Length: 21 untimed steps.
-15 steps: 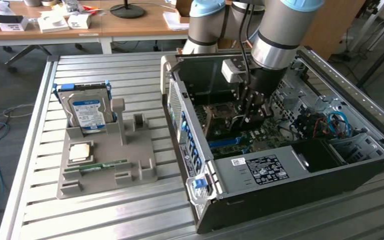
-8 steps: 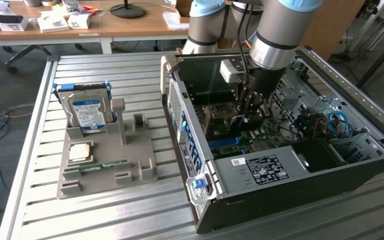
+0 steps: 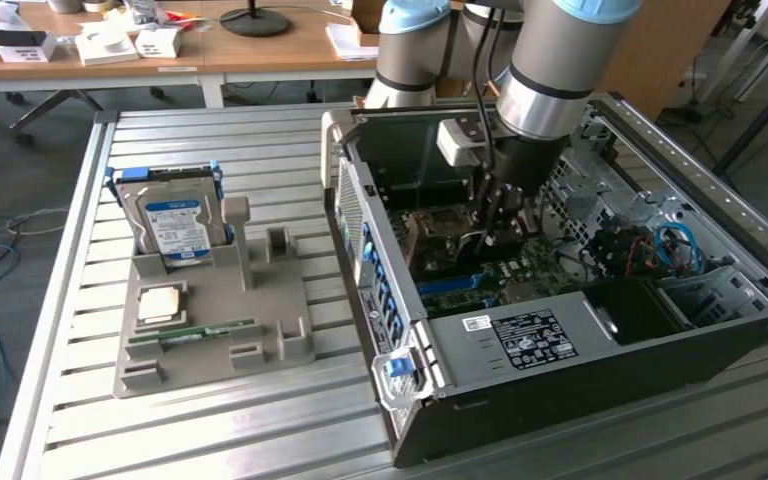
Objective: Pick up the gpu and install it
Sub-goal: 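Insert the gpu into the slot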
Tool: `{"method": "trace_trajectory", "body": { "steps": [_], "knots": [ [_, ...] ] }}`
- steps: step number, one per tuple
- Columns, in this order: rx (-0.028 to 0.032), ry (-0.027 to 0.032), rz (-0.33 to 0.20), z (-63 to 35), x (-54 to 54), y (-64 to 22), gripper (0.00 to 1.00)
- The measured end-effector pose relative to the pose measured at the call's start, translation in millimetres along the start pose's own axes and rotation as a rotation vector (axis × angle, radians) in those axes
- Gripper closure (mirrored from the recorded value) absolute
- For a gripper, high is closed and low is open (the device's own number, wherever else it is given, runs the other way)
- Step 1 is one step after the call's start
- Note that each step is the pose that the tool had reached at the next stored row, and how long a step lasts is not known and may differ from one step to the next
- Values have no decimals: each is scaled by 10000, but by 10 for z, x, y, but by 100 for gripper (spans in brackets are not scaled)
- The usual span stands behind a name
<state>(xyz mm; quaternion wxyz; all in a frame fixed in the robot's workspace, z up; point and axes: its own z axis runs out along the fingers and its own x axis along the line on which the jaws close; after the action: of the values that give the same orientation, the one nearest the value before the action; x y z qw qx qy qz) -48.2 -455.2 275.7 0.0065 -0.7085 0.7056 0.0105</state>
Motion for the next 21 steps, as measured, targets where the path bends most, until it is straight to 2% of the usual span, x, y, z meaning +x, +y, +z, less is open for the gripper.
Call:
{"method": "trace_trajectory", "body": {
  "steps": [16,21],
  "knots": [
    [1,-1,1,2,8,46,74],
    [1,0,0,38,9,46,74]
  ]
}}
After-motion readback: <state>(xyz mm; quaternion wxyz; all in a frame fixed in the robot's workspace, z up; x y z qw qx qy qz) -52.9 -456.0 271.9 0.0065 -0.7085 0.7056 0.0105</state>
